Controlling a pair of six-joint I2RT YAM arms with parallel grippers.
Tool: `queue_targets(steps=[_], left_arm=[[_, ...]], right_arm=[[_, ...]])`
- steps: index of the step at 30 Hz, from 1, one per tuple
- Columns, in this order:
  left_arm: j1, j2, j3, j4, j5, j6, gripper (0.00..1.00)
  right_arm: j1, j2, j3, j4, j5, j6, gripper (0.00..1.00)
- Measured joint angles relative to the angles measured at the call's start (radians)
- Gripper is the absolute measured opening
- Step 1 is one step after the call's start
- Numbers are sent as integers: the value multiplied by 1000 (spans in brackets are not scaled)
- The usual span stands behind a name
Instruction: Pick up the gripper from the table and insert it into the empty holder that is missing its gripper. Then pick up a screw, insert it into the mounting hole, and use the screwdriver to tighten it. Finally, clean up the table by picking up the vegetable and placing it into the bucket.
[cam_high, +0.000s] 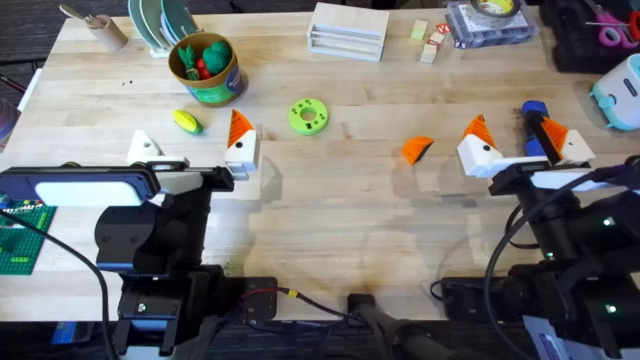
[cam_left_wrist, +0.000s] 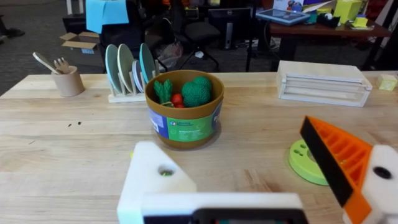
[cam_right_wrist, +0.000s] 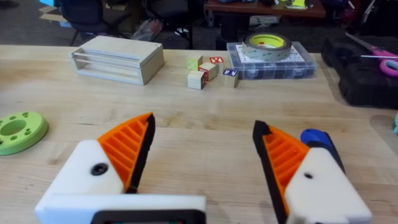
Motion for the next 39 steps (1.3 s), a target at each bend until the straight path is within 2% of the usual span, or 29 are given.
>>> queue_targets(steps=[11, 19, 22, 25, 29, 35, 39], left_arm=[[-3, 0, 0, 0, -1, 1, 993], [-3, 0, 2, -2, -44, 8, 992], [-3, 1, 36, -59, -64, 8, 990], [-3, 30, 146, -172, -77, 11, 990], [-3, 131, 347, -346, -93, 12, 990], [-3, 384, 646, -637, -123, 30, 991], [-3, 558, 789, -741, -128, 62, 992]], right_arm=[[0, 0, 0, -5, 0, 0, 994], [0, 0, 1, -2, 0, 6, 992], [0, 1, 23, -32, 1, 23, 992], [0, 21, 104, -102, 8, 30, 992], [0, 95, 272, -212, 15, 35, 992], [0, 284, 531, -446, 21, 38, 992], [0, 415, 667, -561, 23, 39, 992]])
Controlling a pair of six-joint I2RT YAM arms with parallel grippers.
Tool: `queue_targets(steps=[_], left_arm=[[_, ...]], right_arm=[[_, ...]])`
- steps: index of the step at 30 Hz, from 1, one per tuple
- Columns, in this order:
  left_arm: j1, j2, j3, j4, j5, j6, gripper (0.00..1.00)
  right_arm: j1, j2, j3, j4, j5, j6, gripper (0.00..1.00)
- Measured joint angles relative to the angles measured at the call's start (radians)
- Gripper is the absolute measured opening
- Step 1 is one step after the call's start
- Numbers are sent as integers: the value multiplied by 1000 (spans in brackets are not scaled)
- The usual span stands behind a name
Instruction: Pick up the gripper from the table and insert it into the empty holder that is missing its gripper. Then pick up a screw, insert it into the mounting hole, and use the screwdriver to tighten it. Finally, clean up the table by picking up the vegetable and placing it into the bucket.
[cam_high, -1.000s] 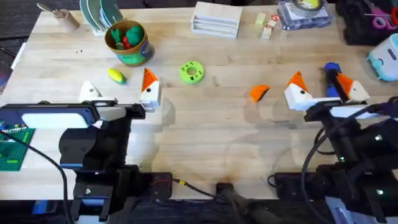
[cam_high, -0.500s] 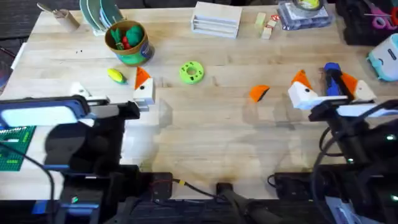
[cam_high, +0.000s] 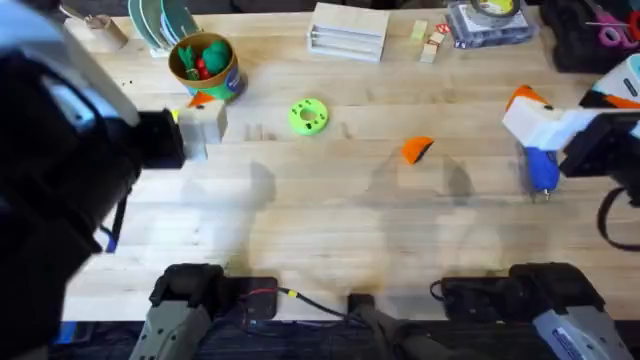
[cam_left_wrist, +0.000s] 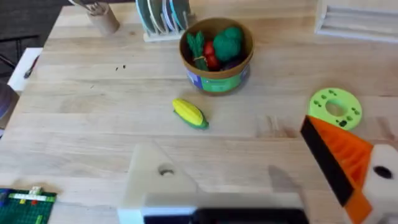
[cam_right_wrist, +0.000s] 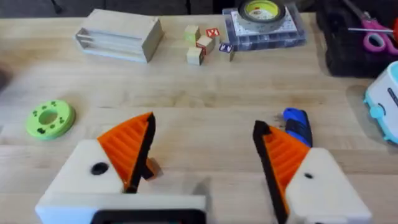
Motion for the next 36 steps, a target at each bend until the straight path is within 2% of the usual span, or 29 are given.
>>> queue_targets(steps=[4, 10, 12, 14, 18, 22, 29, 36], left_arm=[[0, 133, 68, 37, 0, 14, 993], [0, 264, 76, 37, -2, 11, 993], [6, 300, 76, 37, -11, -31, 991], [34, 341, 76, 38, -17, -94, 990], [139, 472, 76, 69, -18, -230, 993], [205, 618, 76, 136, -3, -301, 993], [222, 784, 76, 192, 9, -337, 993], [222, 854, 76, 225, 13, -347, 993]], right_arm=[[0, 99, 77, -19, -11, 3, 992], [0, 150, 86, -23, -68, 3, 990], [0, 149, 86, -23, -77, 3, 992], [0, 150, 86, -23, -83, 3, 992], [0, 150, 86, -20, -91, 3, 992], [0, 150, 86, -16, -92, 3, 992], [0, 149, 86, -16, -92, 3, 992], [0, 149, 86, -17, -92, 3, 992]])
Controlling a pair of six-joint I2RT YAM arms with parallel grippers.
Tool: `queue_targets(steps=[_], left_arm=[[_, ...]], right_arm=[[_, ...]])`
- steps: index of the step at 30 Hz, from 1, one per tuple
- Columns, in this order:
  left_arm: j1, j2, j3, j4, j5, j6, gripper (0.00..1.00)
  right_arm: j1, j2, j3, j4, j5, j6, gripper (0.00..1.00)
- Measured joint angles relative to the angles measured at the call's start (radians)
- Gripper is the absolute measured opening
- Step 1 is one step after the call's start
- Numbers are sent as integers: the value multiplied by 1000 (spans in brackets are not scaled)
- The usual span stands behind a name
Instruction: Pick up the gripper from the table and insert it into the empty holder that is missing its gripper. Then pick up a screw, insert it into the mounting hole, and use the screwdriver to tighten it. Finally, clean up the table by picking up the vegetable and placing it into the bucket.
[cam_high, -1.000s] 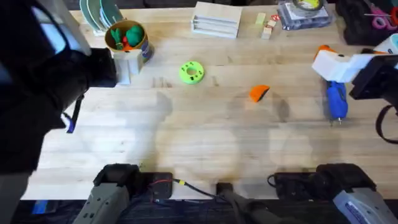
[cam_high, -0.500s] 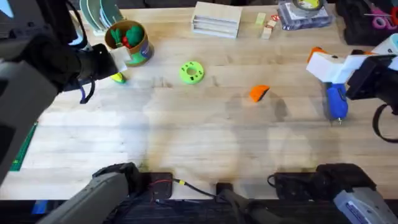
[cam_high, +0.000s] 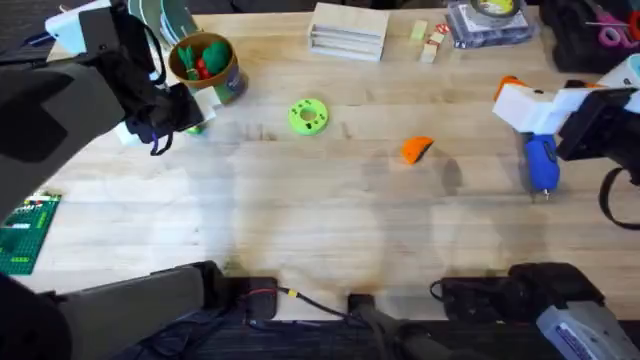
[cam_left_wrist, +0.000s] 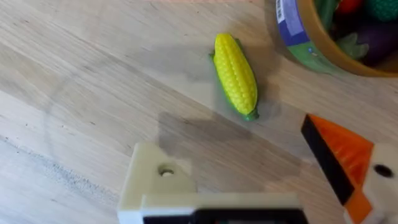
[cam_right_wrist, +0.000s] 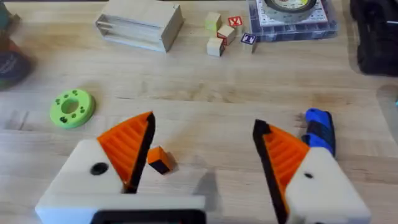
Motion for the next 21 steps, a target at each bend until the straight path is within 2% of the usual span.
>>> queue_targets(steps=[4, 5, 6, 8, 11, 12, 14, 19, 20, 21], left_arm=[[0, 16, 0, 43, 2, -1, 993], [0, 19, 0, 50, 3, -4, 973], [0, 23, 0, 56, 2, -4, 907], [0, 31, 0, 61, 3, -7, 650], [0, 34, 0, 58, 3, -7, 165], [0, 32, 0, 52, 3, -5, 45], [-1, 20, 0, 32, 4, -7, 5], [-32, -99, 0, -10, 3, -7, 4], [-45, -137, 0, -22, 3, -6, 79], [-61, -179, 0, -35, 3, -6, 222]], right_arm=[[0, 0, 0, 0, 0, 0, 992], [0, 0, 0, 0, 0, 0, 993], [0, 0, 0, 0, 0, 0, 992], [0, 0, 0, 0, 0, 0, 992], [0, 0, 0, 0, 0, 0, 992], [0, 0, 0, 0, 0, 0, 992], [0, 0, 0, 0, 0, 0, 992], [0, 0, 0, -1, 0, 0, 992], [0, 0, 0, 0, 0, 0, 992], [0, 0, 0, -1, 0, 0, 992]])
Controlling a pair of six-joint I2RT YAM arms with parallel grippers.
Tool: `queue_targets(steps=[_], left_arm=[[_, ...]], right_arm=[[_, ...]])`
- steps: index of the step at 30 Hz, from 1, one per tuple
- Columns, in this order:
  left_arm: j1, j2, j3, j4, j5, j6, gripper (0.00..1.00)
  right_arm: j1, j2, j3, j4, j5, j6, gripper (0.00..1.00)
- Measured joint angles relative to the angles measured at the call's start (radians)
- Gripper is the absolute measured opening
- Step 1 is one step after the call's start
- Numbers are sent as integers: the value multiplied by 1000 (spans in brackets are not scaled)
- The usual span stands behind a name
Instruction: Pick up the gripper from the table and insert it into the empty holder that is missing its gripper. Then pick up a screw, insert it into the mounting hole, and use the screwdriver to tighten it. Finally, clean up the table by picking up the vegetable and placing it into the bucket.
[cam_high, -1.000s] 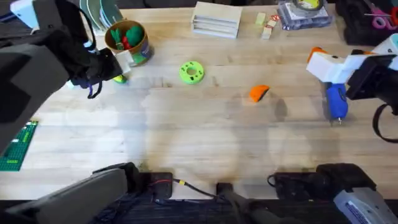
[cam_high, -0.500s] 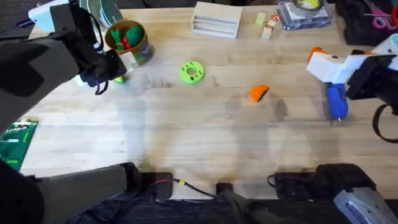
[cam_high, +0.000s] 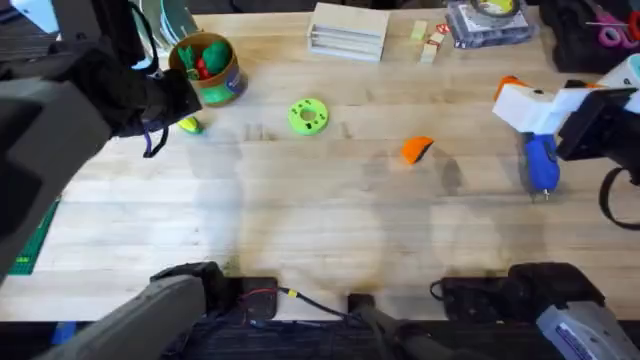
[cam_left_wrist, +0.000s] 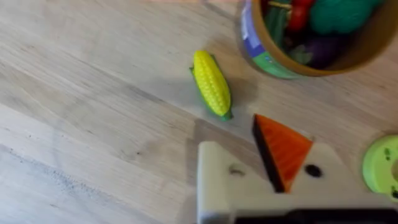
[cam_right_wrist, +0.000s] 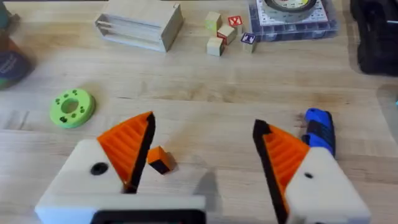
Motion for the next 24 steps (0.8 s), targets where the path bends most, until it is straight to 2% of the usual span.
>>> queue_targets(steps=[4, 5, 7, 8, 13, 14, 15, 20, 21, 24], left_arm=[[-70, -163, 0, -54, 0, -2, 864], [-86, -202, 0, -67, 1, -5, 946], [-115, -274, 0, -85, 3, -5, 975], [-128, -314, 0, -90, 7, -6, 884], [-171, -496, 0, -98, 60, -7, 104], [-176, -533, 0, -96, 77, -5, 32], [-180, -569, 0, -94, 96, -2, 101], [-183, -742, 0, -83, 158, -5, 913], [-183, -765, 0, -83, 165, -8, 966], [-183, -819, 0, -83, 176, -9, 992]], right_arm=[[0, 0, 0, 0, 0, 0, 993], [0, 0, 0, 0, 0, 0, 992], [0, 0, 0, 0, 0, 0, 992], [0, 0, 0, 0, 0, 0, 992], [0, 0, 0, 0, 0, 0, 992], [0, 0, 0, 0, 0, 0, 992], [0, 0, 0, 0, 0, 0, 992], [0, 0, 0, 0, 0, 0, 992], [0, 0, 0, -1, 0, 0, 992], [0, 0, 0, -1, 0, 0, 992]])
